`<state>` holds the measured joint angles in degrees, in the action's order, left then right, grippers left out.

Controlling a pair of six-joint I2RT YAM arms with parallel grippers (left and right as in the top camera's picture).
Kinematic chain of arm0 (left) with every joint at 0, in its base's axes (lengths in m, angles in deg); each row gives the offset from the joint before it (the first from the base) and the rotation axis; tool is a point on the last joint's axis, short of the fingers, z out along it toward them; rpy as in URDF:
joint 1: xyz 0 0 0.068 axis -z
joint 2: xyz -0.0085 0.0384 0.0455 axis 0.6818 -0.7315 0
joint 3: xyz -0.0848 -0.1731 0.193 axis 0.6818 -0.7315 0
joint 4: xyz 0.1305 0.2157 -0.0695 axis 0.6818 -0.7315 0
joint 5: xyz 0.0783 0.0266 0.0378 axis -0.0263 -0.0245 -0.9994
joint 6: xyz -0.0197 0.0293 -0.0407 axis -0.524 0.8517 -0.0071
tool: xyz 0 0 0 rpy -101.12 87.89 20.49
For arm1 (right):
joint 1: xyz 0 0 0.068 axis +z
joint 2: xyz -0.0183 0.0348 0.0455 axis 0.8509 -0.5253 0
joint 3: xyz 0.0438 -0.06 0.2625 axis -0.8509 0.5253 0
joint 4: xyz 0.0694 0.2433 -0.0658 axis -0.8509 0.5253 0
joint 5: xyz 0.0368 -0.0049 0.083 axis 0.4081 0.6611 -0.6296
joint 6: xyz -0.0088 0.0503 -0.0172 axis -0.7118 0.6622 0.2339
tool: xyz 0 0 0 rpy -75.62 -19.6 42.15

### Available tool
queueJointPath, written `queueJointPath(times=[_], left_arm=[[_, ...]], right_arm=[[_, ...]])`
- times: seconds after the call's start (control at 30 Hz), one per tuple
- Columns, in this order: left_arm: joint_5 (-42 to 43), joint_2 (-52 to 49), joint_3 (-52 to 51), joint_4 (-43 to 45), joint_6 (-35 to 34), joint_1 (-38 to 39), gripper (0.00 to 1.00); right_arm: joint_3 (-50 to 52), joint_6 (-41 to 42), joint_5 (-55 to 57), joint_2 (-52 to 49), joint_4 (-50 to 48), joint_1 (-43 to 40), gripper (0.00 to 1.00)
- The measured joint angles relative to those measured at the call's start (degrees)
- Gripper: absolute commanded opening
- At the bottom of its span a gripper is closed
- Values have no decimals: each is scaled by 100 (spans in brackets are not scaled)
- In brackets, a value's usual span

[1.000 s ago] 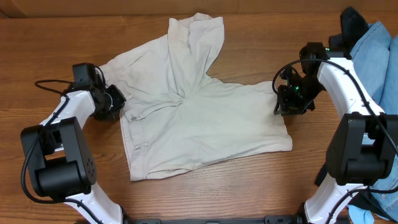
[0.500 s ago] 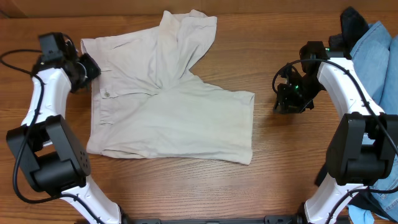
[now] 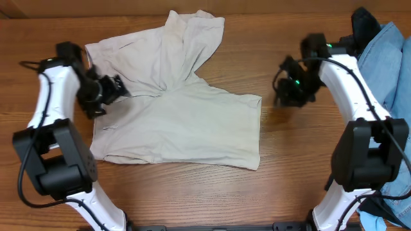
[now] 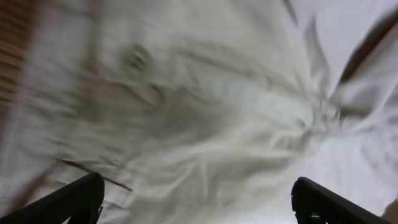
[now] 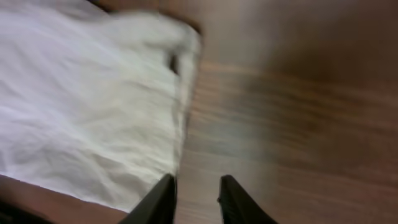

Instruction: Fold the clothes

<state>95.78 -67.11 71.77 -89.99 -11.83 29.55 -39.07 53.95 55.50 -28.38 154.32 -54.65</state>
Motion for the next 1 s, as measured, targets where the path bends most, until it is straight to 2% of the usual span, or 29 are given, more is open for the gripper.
queueJointPath(times=[0.17, 0.3, 0.33, 0.47, 0.67, 0.8, 1.0], left_arm=[[4, 0, -643, 164, 146, 627, 98], [13, 0, -1388, 457, 136, 938, 97], [22, 70, -1482, 529, 129, 960, 97], [26, 372, -1976, 831, 111, 973, 95], [-157, 623, -2448, 763, -20, 966, 92], [-407, 649, -2551, 605, -44, 920, 82], [-767, 861, -2774, 562, 4, 890, 85]], right_arm=[[-1117, 103, 229, 0, -111, 726, 49], [-1668, 190, 271, 0, -326, 1029, 67], [-1751, 210, 284, 0, -404, 1069, 68], [-1818, 210, 323, 0, -584, 1113, 70], [-1821, 212, 376, -2, -498, 1113, 69], [-1821, 210, 450, -2, -437, 1113, 70], [-1818, 210, 708, -2, -306, 1108, 73]])
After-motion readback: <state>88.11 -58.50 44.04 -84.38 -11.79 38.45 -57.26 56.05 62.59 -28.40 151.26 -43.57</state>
